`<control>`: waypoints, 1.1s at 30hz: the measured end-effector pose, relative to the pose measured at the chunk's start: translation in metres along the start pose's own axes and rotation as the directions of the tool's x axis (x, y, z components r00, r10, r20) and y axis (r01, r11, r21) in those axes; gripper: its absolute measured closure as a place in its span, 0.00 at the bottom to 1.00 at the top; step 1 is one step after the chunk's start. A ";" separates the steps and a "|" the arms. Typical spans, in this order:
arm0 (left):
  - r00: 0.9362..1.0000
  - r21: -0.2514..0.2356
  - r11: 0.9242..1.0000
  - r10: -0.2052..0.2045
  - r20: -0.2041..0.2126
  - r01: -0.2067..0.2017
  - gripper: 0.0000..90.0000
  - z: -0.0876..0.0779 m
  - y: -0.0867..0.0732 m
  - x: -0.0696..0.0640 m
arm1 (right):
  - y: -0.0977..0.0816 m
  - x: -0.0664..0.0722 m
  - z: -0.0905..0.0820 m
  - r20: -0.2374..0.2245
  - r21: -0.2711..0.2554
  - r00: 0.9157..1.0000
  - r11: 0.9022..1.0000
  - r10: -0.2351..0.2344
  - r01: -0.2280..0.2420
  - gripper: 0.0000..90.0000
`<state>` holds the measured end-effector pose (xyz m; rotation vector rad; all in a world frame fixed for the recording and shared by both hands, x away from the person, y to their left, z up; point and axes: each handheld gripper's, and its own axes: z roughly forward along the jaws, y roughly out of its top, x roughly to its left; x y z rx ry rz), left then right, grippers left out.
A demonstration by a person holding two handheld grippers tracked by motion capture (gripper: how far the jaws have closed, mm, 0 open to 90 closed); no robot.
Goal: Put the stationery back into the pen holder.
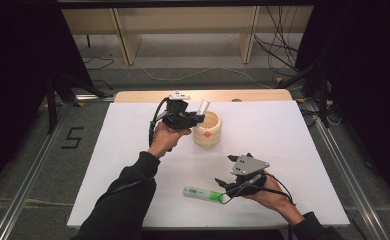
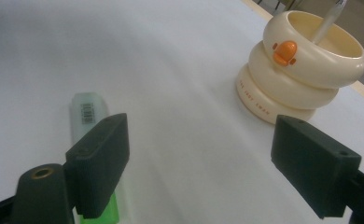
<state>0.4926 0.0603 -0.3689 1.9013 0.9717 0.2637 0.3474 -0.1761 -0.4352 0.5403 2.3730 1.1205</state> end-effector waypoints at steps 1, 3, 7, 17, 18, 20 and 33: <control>1.000 -0.001 1.000 -0.004 -0.001 0.004 0.78 0.001 0.000 0.001 | 0.000 0.000 0.000 -0.003 -0.005 1.000 1.000 0.003 -0.003 0.22; 1.000 -0.009 1.000 -0.017 -0.005 0.017 0.78 0.005 0.001 0.001 | 0.000 0.000 0.000 -0.006 -0.005 1.000 1.000 0.003 -0.003 0.22; 1.000 -0.009 1.000 -0.019 -0.017 0.019 0.78 0.012 0.004 0.003 | 0.000 0.000 0.000 -0.006 -0.003 1.000 1.000 0.002 -0.002 0.22; 0.999 -0.022 0.999 -0.044 -0.029 0.044 0.78 0.030 0.004 0.004 | -0.001 0.000 0.001 -0.006 0.005 1.000 1.000 0.000 0.000 0.23; 0.999 -0.017 0.999 -0.041 -0.029 0.041 0.78 0.032 0.003 0.005 | -0.001 0.000 0.001 -0.005 0.006 1.000 1.000 0.000 0.000 0.23; 0.998 -0.022 0.998 -0.054 -0.031 0.053 0.78 0.035 0.003 0.006 | -0.001 0.000 0.002 -0.007 0.008 1.000 1.000 0.000 0.000 0.23; 0.998 -0.009 0.999 -0.048 -0.047 0.048 0.78 0.050 -0.001 0.006 | -0.001 0.000 0.002 -0.007 0.010 1.000 1.000 -0.002 0.002 0.23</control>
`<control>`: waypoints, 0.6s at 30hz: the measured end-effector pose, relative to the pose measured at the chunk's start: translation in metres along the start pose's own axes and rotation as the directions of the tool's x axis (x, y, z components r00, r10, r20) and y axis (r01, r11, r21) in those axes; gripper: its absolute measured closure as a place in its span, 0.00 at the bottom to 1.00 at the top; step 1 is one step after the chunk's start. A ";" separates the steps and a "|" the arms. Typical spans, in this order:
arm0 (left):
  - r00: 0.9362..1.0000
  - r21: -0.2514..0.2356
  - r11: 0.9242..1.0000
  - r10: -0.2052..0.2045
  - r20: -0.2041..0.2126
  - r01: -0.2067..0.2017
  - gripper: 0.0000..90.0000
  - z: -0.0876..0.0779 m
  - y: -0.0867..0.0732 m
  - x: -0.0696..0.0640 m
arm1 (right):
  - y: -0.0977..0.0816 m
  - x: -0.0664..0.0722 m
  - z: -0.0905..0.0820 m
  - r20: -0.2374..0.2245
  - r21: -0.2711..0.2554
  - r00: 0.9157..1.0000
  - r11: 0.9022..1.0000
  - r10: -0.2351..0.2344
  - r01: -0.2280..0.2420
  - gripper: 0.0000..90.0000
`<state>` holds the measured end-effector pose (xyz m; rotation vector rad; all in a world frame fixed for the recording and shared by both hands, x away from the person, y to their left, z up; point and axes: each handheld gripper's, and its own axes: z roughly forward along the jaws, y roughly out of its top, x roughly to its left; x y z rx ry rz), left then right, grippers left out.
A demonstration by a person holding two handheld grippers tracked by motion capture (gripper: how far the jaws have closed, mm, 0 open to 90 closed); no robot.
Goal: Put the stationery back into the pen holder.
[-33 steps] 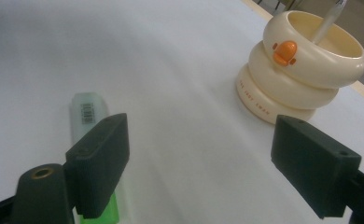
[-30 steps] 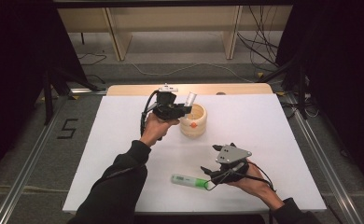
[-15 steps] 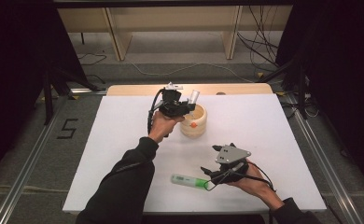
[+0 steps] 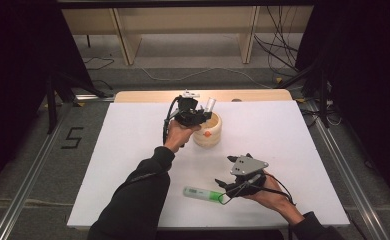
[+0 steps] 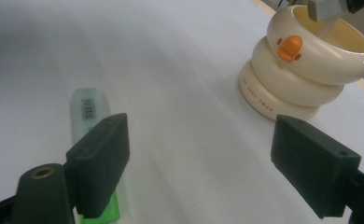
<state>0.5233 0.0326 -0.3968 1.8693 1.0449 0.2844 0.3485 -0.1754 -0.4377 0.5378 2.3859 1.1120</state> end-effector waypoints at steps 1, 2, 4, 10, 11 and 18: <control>1.000 0.004 1.000 0.002 -0.004 -0.002 0.78 0.001 0.000 0.001 | 0.000 0.000 0.000 0.000 -0.002 1.000 1.000 0.000 0.000 0.23; 1.000 0.005 1.000 0.000 -0.005 0.000 0.78 0.001 -0.001 0.001 | 0.000 0.000 0.000 0.000 -0.002 1.000 1.000 -0.002 0.002 0.23; 1.000 0.008 1.000 -0.011 -0.006 0.011 0.78 0.003 -0.002 0.002 | 0.000 0.000 0.000 -0.001 -0.002 1.000 1.000 -0.001 0.001 0.23; 1.000 0.013 1.000 -0.013 -0.010 0.013 0.78 0.007 -0.003 0.001 | 0.000 0.000 0.000 -0.003 0.000 1.000 1.000 -0.001 0.001 0.23; 1.000 0.014 1.000 -0.013 -0.010 0.013 0.78 0.008 -0.003 0.001 | 0.000 0.000 0.000 -0.003 0.000 1.000 1.000 -0.001 0.001 0.23; 1.000 0.031 0.999 -0.008 -0.011 0.008 0.78 0.014 -0.002 -0.001 | 0.000 0.000 0.000 -0.001 0.000 1.000 1.000 -0.003 0.003 0.23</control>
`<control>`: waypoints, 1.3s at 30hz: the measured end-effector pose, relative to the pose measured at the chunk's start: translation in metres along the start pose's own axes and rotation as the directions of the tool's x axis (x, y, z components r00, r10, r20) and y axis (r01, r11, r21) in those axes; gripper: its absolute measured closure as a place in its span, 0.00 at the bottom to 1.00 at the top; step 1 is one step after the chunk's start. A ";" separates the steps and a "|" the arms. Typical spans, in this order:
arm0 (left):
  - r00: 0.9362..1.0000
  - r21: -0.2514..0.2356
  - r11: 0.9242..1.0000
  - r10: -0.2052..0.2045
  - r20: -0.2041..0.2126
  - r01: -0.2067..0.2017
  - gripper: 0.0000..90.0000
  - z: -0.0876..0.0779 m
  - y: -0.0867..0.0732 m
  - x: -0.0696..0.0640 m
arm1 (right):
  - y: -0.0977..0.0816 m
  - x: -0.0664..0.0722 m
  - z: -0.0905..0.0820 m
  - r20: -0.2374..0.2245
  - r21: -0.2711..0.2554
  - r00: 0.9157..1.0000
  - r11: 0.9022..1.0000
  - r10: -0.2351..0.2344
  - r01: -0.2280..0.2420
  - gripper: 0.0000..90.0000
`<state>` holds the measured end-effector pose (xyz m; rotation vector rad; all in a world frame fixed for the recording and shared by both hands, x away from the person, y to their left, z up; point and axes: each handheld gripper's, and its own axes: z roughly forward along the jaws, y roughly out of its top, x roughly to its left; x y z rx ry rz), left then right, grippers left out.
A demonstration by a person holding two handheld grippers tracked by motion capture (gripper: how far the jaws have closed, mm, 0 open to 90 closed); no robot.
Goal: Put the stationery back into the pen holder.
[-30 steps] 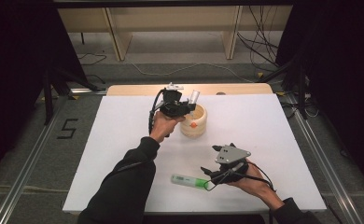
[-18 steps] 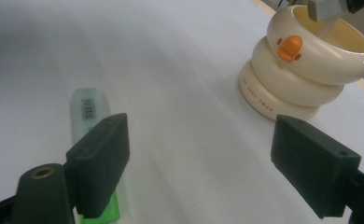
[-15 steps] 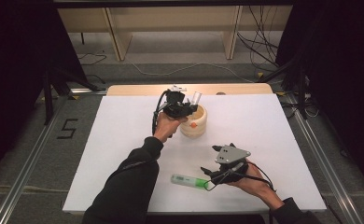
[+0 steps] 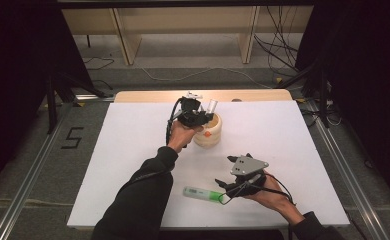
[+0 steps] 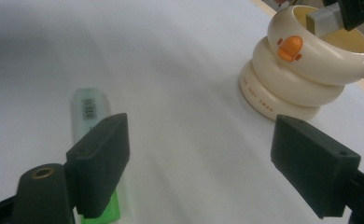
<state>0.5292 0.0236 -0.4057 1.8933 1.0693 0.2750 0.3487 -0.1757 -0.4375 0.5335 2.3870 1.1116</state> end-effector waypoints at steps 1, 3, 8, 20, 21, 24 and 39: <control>1.000 -0.004 1.000 -0.008 -0.001 0.008 0.78 0.001 0.000 -0.001 | 0.000 0.000 0.000 -0.001 0.001 1.000 1.000 0.002 -0.002 0.23; 1.000 0.010 1.000 0.005 -0.001 -0.005 0.78 0.002 -0.001 -0.001 | 0.000 0.000 0.000 0.001 0.000 1.000 1.000 0.000 0.000 0.23; 1.000 0.015 1.000 -0.009 -0.009 0.009 0.77 0.004 -0.002 -0.002 | 0.000 -0.001 0.000 0.000 -0.002 1.000 1.000 0.000 0.000 0.23; 1.000 0.013 1.000 -0.005 -0.025 0.005 0.26 -0.025 0.012 -0.015 | 0.000 0.000 0.000 0.002 0.001 1.000 1.000 0.001 -0.001 0.23; 1.000 0.020 1.000 0.002 -0.026 -0.001 0.26 -0.028 0.012 -0.015 | 0.000 0.000 0.000 0.002 0.001 1.000 1.000 0.001 -0.001 0.23; 1.000 0.015 1.000 -0.001 -0.017 0.001 0.24 -0.035 0.011 -0.014 | 0.000 0.000 0.000 0.003 0.002 1.000 1.000 0.003 -0.003 0.23; 0.999 -0.030 0.999 0.026 0.045 -0.024 0.21 -0.089 -0.018 -0.006 | 0.002 -0.002 -0.001 -0.014 0.009 0.999 0.999 0.046 -0.046 0.23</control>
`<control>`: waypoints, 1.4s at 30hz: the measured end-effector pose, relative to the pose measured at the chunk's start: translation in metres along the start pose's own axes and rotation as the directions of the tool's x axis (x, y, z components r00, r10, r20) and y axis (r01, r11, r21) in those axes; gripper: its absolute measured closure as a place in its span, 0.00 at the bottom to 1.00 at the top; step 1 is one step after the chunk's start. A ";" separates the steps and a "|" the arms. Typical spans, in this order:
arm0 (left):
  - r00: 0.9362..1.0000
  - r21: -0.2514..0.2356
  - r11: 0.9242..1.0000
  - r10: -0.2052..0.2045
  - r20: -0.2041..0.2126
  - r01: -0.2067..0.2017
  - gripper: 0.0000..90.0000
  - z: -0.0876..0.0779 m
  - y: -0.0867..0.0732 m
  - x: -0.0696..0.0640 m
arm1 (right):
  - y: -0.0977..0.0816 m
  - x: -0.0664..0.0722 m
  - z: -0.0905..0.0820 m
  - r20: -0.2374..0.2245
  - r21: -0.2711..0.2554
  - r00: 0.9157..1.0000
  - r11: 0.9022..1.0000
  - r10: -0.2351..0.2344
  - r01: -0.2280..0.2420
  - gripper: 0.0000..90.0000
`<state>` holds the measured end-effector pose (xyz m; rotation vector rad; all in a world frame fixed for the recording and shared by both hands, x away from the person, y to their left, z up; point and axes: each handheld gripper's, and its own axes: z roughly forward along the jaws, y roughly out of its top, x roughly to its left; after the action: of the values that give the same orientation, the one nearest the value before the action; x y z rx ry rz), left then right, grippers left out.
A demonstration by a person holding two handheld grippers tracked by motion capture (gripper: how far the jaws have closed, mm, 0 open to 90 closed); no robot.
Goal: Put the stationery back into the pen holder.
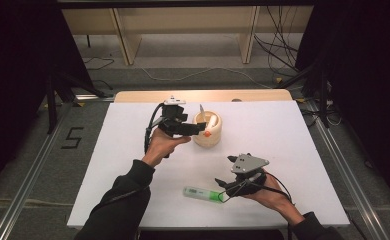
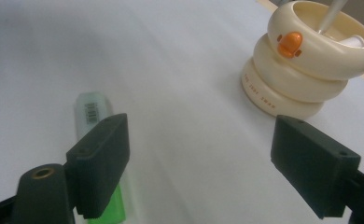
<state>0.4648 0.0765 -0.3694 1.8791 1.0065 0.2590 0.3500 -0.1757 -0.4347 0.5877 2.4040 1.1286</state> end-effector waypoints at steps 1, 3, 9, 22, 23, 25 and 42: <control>1.000 -0.013 1.000 -0.001 0.001 0.001 0.21 -0.003 -0.004 0.000 | 0.000 0.000 0.000 0.000 0.001 1.000 1.000 0.003 -0.003 0.23; 1.000 -0.006 1.000 0.023 -0.010 -0.023 0.21 -0.006 -0.008 0.004 | 0.000 0.000 0.001 -0.003 0.005 1.000 1.000 0.009 -0.009 0.23; 1.000 -0.024 0.999 0.022 -0.006 -0.022 0.20 -0.015 -0.019 0.008 | 0.000 -0.001 0.002 -0.013 0.017 1.000 1.000 0.020 -0.019 0.23; 0.999 -0.053 0.998 0.041 -0.006 -0.041 0.19 -0.043 -0.043 0.007 | 0.003 -0.001 0.004 -0.048 0.050 0.998 0.998 0.044 -0.042 0.22; 0.999 -0.060 0.997 0.041 -0.003 -0.041 0.19 -0.046 -0.045 0.007 | 0.003 -0.001 0.004 -0.050 0.051 0.998 0.998 0.045 -0.042 0.22; 1.000 -0.075 0.997 0.026 0.016 -0.024 0.19 -0.049 -0.048 0.006 | 0.005 -0.001 0.005 -0.062 0.059 0.997 0.997 0.053 -0.049 0.22; 0.997 -0.091 0.993 0.082 0.010 -0.081 0.18 -0.063 -0.082 -0.003 | 0.014 0.011 0.019 -0.160 0.180 0.986 0.983 0.048 -0.019 0.23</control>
<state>0.3837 0.1318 -0.4025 1.8399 0.8953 0.3339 0.3533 -0.1503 -0.4368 0.6157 2.6657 1.0166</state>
